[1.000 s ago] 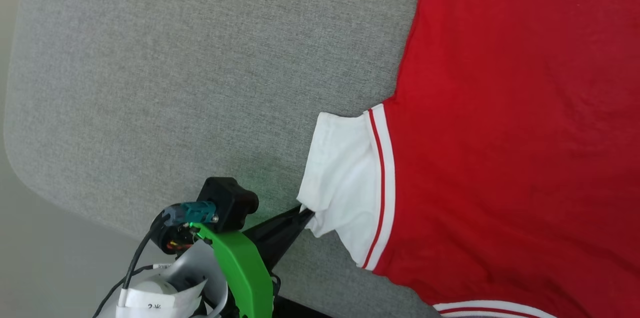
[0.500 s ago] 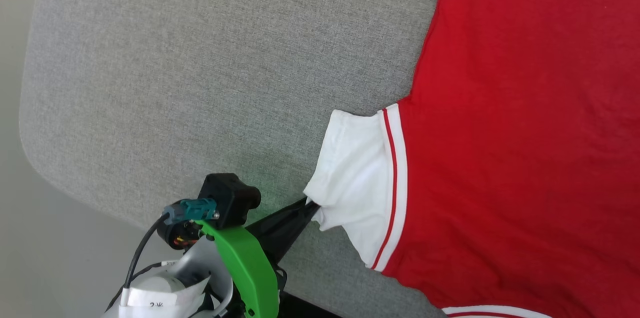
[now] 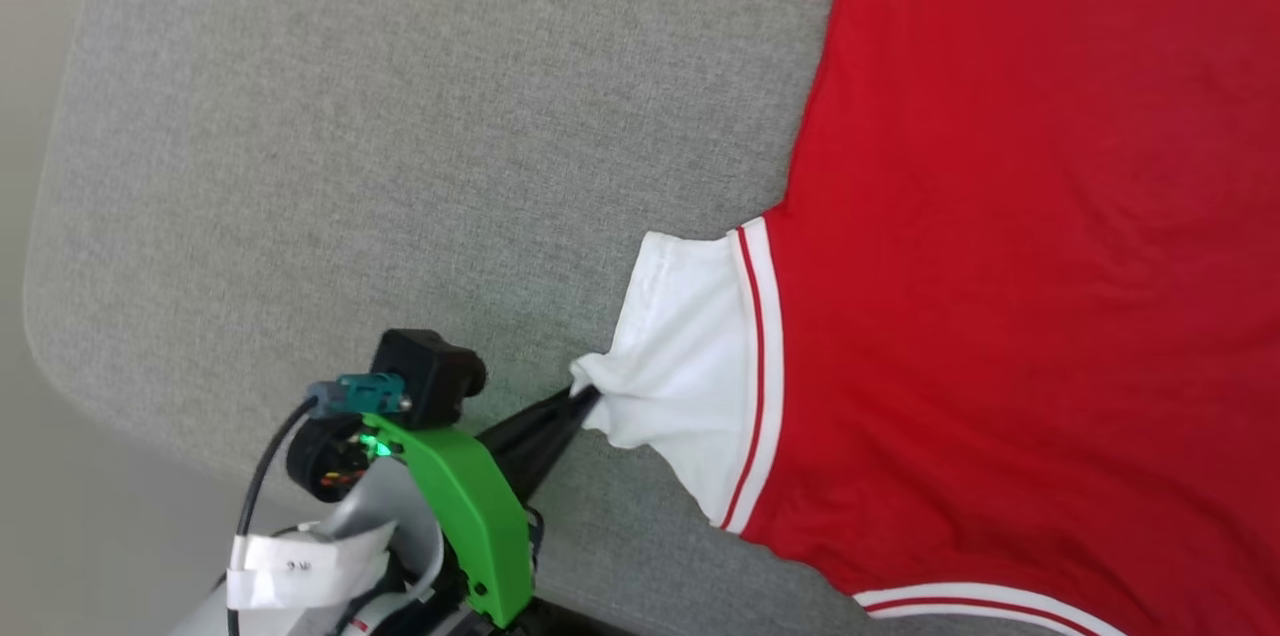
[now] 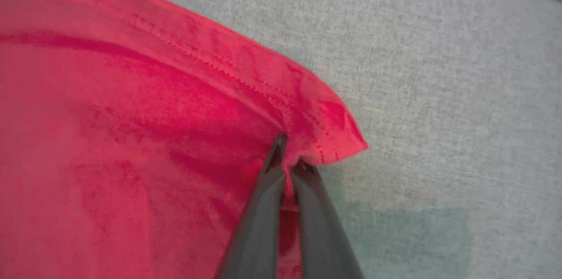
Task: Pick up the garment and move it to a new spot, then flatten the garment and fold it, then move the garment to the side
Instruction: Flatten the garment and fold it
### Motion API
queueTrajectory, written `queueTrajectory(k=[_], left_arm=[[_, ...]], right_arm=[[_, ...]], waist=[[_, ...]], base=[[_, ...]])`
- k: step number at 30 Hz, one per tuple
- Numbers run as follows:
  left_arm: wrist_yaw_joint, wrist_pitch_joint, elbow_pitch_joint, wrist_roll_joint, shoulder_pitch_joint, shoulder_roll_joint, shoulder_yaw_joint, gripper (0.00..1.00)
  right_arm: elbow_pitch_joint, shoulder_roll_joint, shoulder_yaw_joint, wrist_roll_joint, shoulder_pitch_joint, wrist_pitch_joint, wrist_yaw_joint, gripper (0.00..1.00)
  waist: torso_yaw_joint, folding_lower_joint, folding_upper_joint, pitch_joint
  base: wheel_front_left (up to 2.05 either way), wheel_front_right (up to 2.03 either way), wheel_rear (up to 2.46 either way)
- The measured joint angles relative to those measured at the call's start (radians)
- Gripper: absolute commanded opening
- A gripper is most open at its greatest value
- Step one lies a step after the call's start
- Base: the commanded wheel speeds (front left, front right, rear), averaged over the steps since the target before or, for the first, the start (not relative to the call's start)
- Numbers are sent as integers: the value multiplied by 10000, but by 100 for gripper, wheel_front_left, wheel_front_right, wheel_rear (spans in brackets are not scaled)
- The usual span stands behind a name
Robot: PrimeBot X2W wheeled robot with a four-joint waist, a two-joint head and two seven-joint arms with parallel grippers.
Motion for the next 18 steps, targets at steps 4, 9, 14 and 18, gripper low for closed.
queueTrajectory(k=[4,9,14,18], left_arm=[[13,-19,416,-104,38,109,153,0],[10,-15,715,-370,339,123,144,0],[90,-50,1078,-380,615,188,119,0],[173,-180,1358,-414,817,151,105,0]], right_arm=[[21,113,-92,268,1147,-633,0,0],[-128,360,-403,849,2673,-1097,0,0],[-560,579,-575,1407,4261,-1262,0,0],[-1101,650,-619,1689,5556,-1390,0,0]], waist=[[-251,0,0,-563],[-581,0,0,-1341],[-966,0,0,-2156],[-1269,-1,1,-2790]], base=[[0,0,0],[0,0,0],[0,0,0],[0,0,0]])
